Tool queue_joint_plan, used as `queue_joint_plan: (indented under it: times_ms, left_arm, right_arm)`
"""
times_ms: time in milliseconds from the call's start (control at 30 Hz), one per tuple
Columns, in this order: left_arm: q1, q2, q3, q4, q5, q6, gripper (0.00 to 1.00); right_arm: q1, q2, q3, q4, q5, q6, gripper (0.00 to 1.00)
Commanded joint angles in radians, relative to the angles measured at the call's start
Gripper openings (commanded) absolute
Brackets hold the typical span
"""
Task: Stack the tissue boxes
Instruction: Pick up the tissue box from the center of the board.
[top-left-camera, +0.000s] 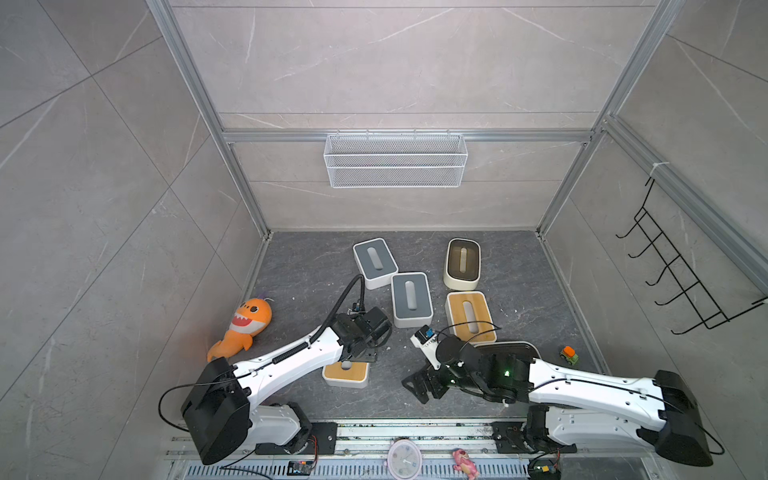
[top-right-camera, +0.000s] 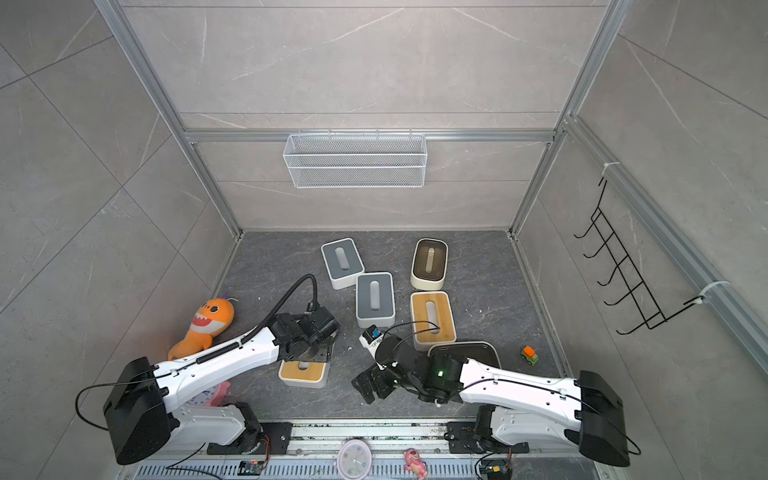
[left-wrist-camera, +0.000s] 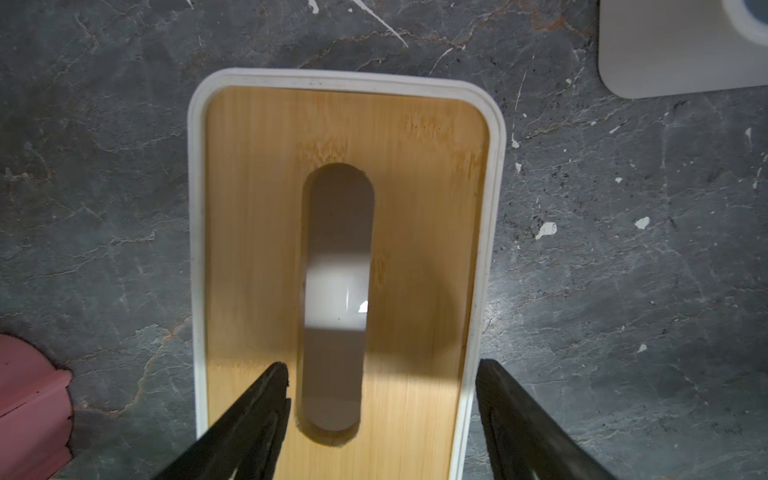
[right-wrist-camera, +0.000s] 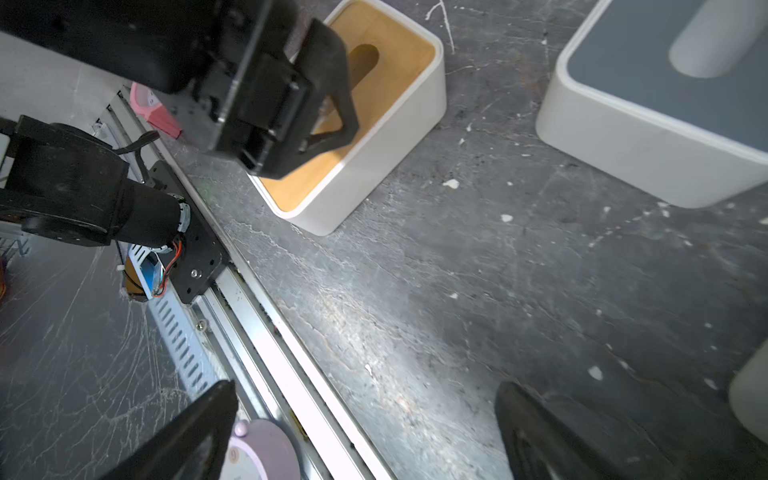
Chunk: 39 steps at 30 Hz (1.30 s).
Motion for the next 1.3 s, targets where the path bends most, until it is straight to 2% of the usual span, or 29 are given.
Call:
queue_joint_plan:
  times_ms: [0,200,400,700,867,1267]
  left_arm:
    - [0.005,0.019,0.003,0.046,0.026,0.016,0.73]
    - [0.036,0.052,-0.021,0.104,0.081,0.027,0.69]
    - [0.036,0.077,-0.023,0.105,0.076,0.027,0.69]
    - [0.051,0.078,-0.060,0.154,0.087,0.035,0.68]
    - [0.051,0.093,-0.070,0.174,0.091,0.035,0.65]
    - [0.051,0.141,-0.035,0.184,0.119,0.036,0.49]
  right_arm:
    - [0.006,0.026,0.027,0.107,0.068,0.060,1.00]
    - [-0.002,0.012,0.007,0.147,0.073,0.066,1.00]
    - [-0.113,0.042,0.012,0.185,-0.126,0.063,1.00]
    - [-0.210,0.047,-0.029,0.251,-0.228,0.087,1.00]
    - [-0.257,0.043,-0.016,0.212,-0.248,0.061,1.00]
    - [-0.324,0.008,-0.044,0.193,-0.273,0.048,1.00]
